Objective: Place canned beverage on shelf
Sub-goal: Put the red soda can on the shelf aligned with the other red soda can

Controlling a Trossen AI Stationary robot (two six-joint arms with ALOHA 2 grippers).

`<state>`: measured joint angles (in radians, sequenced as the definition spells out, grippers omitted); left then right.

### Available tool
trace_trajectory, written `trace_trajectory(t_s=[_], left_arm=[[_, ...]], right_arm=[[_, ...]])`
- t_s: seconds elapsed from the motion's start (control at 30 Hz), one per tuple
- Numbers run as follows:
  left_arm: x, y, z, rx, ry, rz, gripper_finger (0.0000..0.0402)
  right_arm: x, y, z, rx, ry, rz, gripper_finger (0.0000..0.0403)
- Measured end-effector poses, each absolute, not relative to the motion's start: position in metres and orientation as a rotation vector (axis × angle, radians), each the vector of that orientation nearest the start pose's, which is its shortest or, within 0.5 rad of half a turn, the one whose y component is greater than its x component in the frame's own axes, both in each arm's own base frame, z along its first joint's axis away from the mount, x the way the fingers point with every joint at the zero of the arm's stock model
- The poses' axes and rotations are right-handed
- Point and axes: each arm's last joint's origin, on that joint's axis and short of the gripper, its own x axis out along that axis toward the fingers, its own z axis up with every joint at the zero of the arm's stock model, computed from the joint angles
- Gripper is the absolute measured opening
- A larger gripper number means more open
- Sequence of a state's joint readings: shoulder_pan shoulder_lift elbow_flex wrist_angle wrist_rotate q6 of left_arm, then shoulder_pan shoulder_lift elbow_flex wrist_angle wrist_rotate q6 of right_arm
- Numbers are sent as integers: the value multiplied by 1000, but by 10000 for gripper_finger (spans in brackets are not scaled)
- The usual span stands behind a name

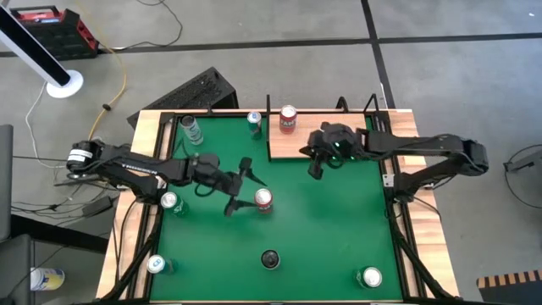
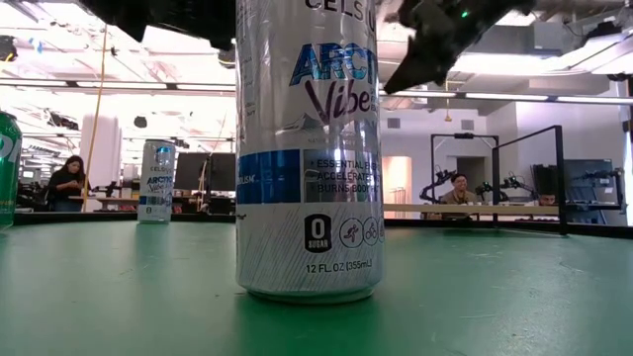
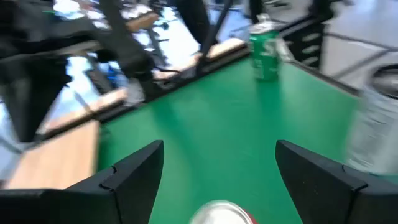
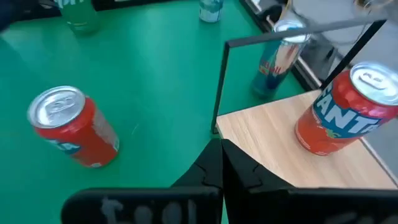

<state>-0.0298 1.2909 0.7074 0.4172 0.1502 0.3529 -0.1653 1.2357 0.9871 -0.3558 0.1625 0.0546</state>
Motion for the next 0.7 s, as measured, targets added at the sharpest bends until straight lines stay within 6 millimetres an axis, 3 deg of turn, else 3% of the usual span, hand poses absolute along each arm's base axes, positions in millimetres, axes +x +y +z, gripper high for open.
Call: trace_trajectory(t_s=[0.3,0.7], left_arm=[[285,-23,253,272,136,-64,312],[284,-26,246,197,206,-58,332]], right_arm=[[251,-29,294,24,587,-361,23],[251,-30,293,32,592,-368,24]])
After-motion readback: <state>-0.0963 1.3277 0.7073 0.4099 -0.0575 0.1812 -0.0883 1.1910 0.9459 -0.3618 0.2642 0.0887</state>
